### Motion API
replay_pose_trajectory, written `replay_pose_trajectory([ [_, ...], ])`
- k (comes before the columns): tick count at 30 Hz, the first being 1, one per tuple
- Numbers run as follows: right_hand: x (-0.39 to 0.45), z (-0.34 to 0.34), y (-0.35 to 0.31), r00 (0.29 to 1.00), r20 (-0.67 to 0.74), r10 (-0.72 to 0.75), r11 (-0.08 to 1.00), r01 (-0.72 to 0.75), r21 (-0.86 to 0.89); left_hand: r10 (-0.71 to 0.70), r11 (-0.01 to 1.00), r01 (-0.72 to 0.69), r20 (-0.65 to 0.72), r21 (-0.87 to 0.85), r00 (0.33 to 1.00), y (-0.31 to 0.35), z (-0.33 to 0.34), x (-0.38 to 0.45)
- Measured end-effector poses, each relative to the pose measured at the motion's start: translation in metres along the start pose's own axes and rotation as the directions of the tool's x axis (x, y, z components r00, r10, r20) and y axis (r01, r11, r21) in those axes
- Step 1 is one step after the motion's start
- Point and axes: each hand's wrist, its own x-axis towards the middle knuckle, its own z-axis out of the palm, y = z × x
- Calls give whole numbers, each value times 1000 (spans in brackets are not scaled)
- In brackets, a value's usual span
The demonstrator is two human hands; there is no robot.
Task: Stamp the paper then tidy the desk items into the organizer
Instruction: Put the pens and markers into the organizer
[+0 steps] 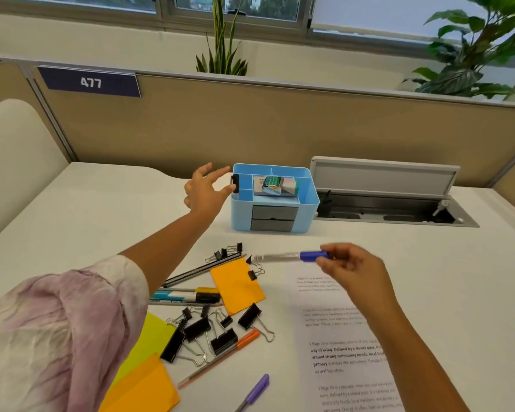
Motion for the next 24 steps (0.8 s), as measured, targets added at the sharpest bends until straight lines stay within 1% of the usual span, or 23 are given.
replay_pose_trajectory([
  [3, 29, 14, -23, 990, -43, -131, 983, 124, -134, 18, 1000, -18, -29, 24, 999, -10, -10, -9],
  [5, 50, 24, -39, 980, -65, -188, 976, 179, -121, 45, 999, -43, -63, 33, 997, -19, -21, -19],
  [7, 72, 34, -54, 973, -103, -206, 974, 194, -114, 103, 993, -98, -94, 62, 990, -31, -32, -32],
  [9, 91, 44, -66, 967, -122, -224, 969, 207, -137, 162, 983, -152, -93, 107, 982, -44, -43, -46],
  [12, 113, 59, -76, 963, -110, -248, 953, 222, -205, 188, 973, -175, -74, 154, 979, -64, -58, -66],
  [20, 131, 94, -82, 966, -8, -259, 875, 231, -425, 96, 968, -88, -25, 236, 995, -99, -81, -99],
  [22, 125, 95, -82, 964, -11, -266, 877, 237, -418, 67, 967, -68, 13, 246, 998, -103, -82, -103],
  [24, 113, 94, -76, 961, -12, -276, 893, 252, -373, 11, 971, -27, 70, 238, 997, -102, -82, -107],
])
